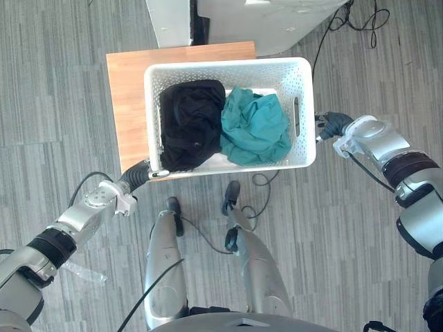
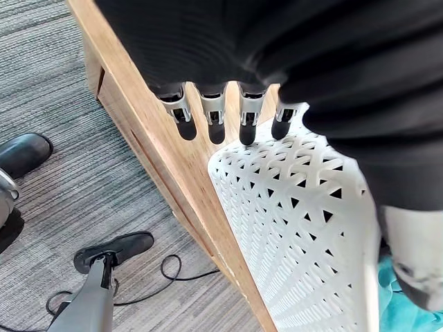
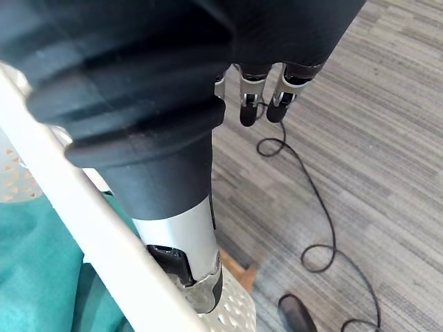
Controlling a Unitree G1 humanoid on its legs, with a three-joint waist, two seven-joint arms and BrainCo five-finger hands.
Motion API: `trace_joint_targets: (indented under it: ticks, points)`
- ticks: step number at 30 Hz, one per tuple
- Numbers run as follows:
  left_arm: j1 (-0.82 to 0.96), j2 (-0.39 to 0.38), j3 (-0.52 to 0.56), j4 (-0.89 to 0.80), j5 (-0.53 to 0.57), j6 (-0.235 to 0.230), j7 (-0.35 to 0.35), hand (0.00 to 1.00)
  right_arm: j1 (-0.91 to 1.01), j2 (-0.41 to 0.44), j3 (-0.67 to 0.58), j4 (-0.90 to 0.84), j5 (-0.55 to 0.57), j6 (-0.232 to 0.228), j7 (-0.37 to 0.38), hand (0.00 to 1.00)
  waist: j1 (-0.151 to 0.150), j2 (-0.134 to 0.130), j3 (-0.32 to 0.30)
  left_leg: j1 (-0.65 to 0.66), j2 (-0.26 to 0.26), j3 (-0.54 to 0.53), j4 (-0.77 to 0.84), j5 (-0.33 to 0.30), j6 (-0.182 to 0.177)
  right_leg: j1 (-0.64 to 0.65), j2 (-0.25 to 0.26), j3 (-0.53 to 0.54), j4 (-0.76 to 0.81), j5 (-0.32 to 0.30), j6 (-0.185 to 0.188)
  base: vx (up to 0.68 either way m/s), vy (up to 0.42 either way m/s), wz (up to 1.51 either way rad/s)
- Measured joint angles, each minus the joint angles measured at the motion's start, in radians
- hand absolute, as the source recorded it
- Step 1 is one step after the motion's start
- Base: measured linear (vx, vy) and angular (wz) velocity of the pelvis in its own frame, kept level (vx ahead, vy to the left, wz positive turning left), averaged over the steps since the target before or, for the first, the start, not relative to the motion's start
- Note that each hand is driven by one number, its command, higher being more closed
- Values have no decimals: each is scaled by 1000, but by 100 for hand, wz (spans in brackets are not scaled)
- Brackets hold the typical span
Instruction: Pick up the laundry basket with both hands and put the clothes into the washing machine.
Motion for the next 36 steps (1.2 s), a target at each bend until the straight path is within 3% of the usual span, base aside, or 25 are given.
trace_joint_targets:
  ticks: [6,15,24,31,36]
  points:
    - [-15,-1,-11,40,-1,-17,-17,0,-26,-3,58,-17,18,1,0,0,-2,0,0,3,-1,-1,-11,10,-6,0,1,-3,-2,1,-2,0,0,1]
    - [-29,-36,-3,78,0,-18,-27,0,-77,-89,76,-38,21,-2,14,0,-2,0,0,5,-1,-9,-5,11,-6,9,1,-11,-2,2,-2,3,8,2]
    - [-30,-40,-6,79,-1,-17,-19,0,-86,-139,86,-233,119,-23,15,0,-3,0,0,10,1,5,9,7,1,8,-2,11,0,14,8,-3,4,-5]
    - [-64,11,-66,62,-3,-17,-16,0,-87,-173,199,-286,119,-21,47,0,-9,0,0,3,-1,8,8,8,4,7,-6,11,-17,5,31,-18,20,-1]
    - [-71,20,-80,53,-3,-18,-17,0,-69,-173,210,-286,114,-15,48,0,-5,0,0,1,-3,3,6,7,4,6,-6,6,-15,16,22,0,0,0]
